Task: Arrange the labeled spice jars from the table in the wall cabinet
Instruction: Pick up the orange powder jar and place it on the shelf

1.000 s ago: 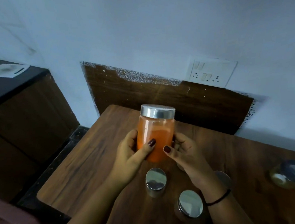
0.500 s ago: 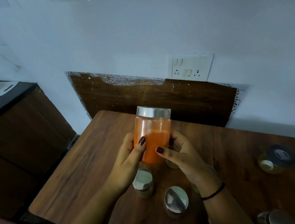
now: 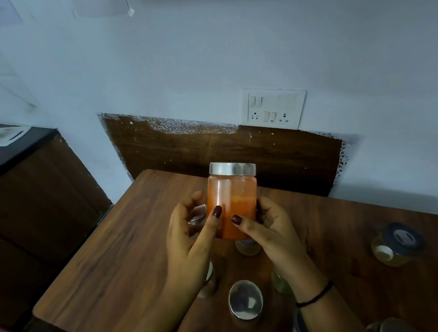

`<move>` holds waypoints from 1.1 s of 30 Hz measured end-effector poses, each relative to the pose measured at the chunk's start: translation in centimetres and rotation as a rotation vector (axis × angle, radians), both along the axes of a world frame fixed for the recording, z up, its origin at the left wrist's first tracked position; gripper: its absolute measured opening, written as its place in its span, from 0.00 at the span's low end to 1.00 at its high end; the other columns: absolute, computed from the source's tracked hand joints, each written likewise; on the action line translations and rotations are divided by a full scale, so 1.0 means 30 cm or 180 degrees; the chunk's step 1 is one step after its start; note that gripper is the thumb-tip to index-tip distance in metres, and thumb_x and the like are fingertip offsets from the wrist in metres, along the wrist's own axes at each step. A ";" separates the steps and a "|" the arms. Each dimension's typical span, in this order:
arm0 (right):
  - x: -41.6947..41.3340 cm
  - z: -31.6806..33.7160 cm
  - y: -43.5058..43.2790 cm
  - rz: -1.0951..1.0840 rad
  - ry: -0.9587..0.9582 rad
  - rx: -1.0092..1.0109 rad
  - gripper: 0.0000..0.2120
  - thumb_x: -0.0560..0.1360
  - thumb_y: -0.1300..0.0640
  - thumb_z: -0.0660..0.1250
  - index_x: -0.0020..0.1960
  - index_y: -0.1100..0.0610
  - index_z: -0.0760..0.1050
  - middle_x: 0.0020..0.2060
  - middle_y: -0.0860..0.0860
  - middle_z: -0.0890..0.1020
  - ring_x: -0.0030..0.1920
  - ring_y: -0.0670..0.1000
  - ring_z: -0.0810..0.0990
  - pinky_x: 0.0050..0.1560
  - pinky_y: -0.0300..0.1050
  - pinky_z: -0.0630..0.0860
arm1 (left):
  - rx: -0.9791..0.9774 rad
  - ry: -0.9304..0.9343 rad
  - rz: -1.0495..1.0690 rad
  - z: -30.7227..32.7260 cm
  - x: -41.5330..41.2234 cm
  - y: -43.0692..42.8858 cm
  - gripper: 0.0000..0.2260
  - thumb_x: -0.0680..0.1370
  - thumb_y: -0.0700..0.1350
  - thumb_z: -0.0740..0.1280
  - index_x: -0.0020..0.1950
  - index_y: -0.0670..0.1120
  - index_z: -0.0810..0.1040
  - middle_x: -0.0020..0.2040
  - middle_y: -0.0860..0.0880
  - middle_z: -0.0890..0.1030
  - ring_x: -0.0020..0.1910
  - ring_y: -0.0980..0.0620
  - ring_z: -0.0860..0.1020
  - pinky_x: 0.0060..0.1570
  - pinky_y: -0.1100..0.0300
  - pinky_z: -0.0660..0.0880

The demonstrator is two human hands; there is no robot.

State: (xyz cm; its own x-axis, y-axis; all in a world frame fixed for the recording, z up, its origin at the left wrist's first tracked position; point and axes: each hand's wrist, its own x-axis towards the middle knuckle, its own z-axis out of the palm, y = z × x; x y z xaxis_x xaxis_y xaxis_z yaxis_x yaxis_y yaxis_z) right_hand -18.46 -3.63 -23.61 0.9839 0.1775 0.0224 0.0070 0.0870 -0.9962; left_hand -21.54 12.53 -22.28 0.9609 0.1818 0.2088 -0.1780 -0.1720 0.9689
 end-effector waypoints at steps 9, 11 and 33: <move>-0.040 -0.025 -0.059 -0.0089 -0.0038 -0.0276 0.34 0.58 0.28 0.73 0.59 0.43 0.76 0.55 0.44 0.83 0.56 0.45 0.82 0.58 0.51 0.80 | 0.0066 0.0152 -0.0159 -0.033 -0.058 -0.102 0.28 0.70 0.65 0.68 0.68 0.59 0.69 0.64 0.58 0.76 0.58 0.57 0.80 0.51 0.58 0.81; -0.056 -0.012 -0.070 -0.0040 -0.0171 -0.0428 0.29 0.60 0.22 0.66 0.55 0.37 0.76 0.53 0.40 0.82 0.55 0.42 0.81 0.58 0.47 0.80 | 0.0123 0.0233 -0.0135 -0.028 -0.071 -0.126 0.28 0.70 0.65 0.71 0.66 0.64 0.67 0.62 0.60 0.75 0.57 0.62 0.79 0.49 0.62 0.81; -0.129 0.043 -0.115 0.0730 0.0218 -0.0031 0.48 0.49 0.26 0.76 0.63 0.45 0.68 0.58 0.43 0.80 0.60 0.42 0.80 0.55 0.40 0.78 | -0.1099 0.0483 -0.1301 0.023 -0.068 -0.092 0.39 0.63 0.72 0.72 0.62 0.46 0.74 0.55 0.49 0.84 0.52 0.50 0.83 0.47 0.62 0.80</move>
